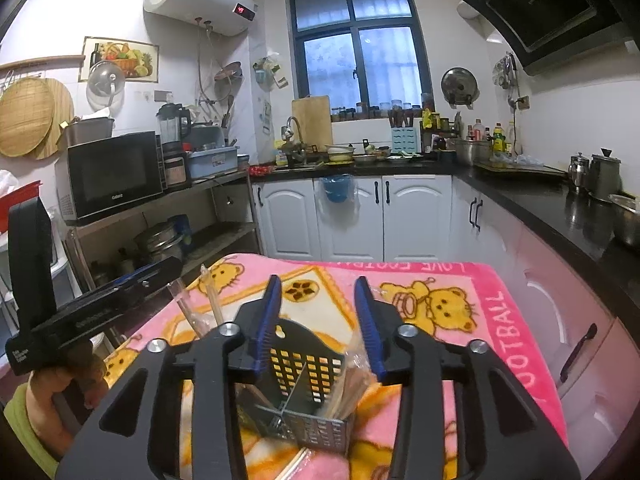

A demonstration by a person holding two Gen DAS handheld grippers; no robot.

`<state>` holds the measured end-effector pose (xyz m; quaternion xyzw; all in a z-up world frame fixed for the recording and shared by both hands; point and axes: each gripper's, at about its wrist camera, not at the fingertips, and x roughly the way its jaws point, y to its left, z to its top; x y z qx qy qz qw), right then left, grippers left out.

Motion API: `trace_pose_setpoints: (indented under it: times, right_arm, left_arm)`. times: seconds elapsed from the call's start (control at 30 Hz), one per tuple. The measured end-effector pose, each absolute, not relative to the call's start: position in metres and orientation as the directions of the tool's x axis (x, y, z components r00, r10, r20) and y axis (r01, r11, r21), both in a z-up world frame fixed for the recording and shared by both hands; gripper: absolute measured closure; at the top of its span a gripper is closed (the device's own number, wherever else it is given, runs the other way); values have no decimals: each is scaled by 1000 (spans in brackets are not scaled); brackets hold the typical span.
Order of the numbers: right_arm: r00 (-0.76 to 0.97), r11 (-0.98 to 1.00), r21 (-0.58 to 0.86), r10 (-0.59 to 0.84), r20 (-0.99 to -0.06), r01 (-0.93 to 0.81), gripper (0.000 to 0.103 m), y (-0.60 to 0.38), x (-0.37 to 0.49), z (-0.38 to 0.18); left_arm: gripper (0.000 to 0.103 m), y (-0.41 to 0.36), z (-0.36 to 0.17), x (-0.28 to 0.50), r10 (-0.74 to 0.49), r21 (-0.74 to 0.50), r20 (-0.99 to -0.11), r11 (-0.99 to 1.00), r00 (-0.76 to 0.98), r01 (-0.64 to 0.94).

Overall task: Organize utensils
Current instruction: 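Open the left tool over the caddy while the right tool releases its chopstick into it, then move both open tools toward the wrapped chopsticks lying beside the caddy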

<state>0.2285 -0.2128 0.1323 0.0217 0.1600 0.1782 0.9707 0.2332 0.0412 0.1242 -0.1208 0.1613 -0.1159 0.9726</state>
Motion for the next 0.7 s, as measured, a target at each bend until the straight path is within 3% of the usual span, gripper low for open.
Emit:
trace_pose_setpoints:
  times: [0.07,0.27,0.7]
  right_arm:
    - [884,936,101,352,-309,-338,63,-216,224,131]
    - [884,937,93,348,-314,-336,55,-223,209,127]
    - [863,932,91,358,-356,-350,49,-225,183,106]
  left_arm:
    - [28,43,124,229,-259,-271,-289,945,922,181]
    - [11,47,122,214,-262,-279,-312,944,913,176]
    - [11,41,110,189,-276,-275,-349,944,896,184]
